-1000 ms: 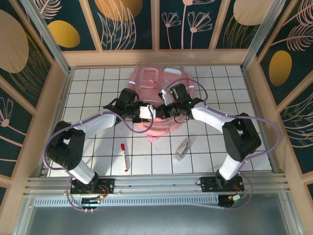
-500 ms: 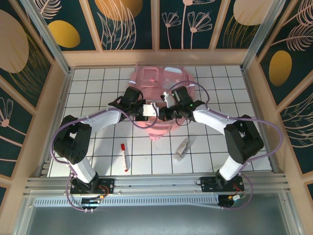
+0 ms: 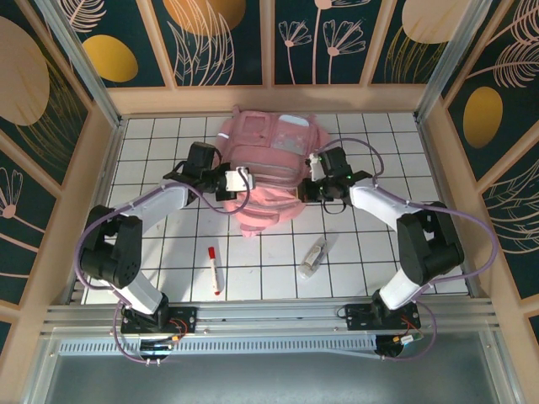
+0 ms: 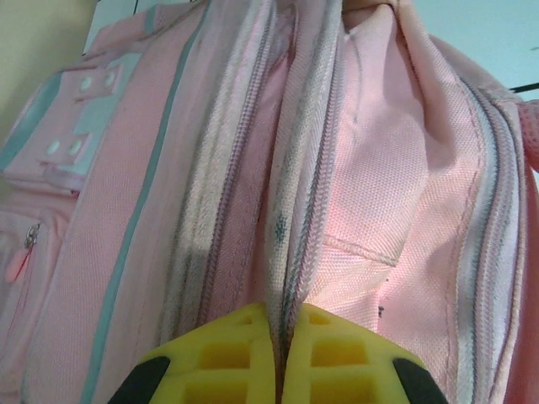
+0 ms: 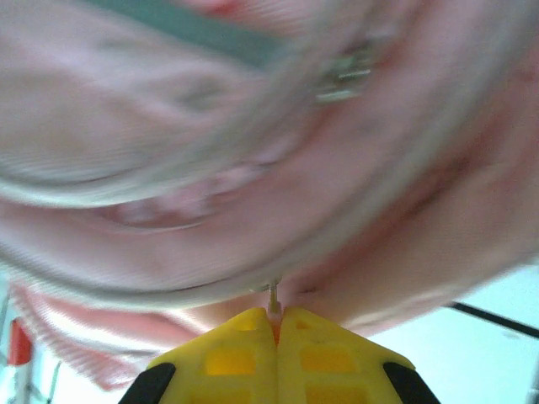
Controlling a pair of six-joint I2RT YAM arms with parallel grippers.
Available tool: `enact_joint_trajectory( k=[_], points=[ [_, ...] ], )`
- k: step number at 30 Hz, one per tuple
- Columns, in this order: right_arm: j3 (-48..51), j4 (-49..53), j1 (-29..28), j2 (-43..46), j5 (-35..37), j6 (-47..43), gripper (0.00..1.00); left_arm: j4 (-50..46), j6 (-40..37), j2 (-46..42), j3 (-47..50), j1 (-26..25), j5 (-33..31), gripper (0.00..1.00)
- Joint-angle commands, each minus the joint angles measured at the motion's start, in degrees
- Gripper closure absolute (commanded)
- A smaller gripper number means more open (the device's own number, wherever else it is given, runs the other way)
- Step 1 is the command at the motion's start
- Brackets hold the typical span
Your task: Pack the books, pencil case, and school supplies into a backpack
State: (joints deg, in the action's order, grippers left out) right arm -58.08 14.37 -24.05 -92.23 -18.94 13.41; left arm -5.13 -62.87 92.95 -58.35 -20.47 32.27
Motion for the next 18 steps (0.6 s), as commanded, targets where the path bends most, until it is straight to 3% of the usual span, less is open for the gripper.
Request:
enact_joint_trajectory(
  k=[1, 8, 18],
  points=[
    [1.0, -0.8, 5.3, -1.1, 9.3, -1.3, 1.0, -1.6, -4.7, -4.9, 1.5, 3.3, 7.3, 1.0],
    [-3.4, -11.1, 11.1, -7.5, 7.5, -3.6, 1.0, -5.0, -9.9, -6.4, 2.3, 3.7, 10.4, 1.0],
    [-12.3, -14.4, 16.0, -20.0, 5.7, -1.1, 1.0, -4.2, -9.9, -8.2, 6.5, 3.7, 12.0, 1.0]
  ],
)
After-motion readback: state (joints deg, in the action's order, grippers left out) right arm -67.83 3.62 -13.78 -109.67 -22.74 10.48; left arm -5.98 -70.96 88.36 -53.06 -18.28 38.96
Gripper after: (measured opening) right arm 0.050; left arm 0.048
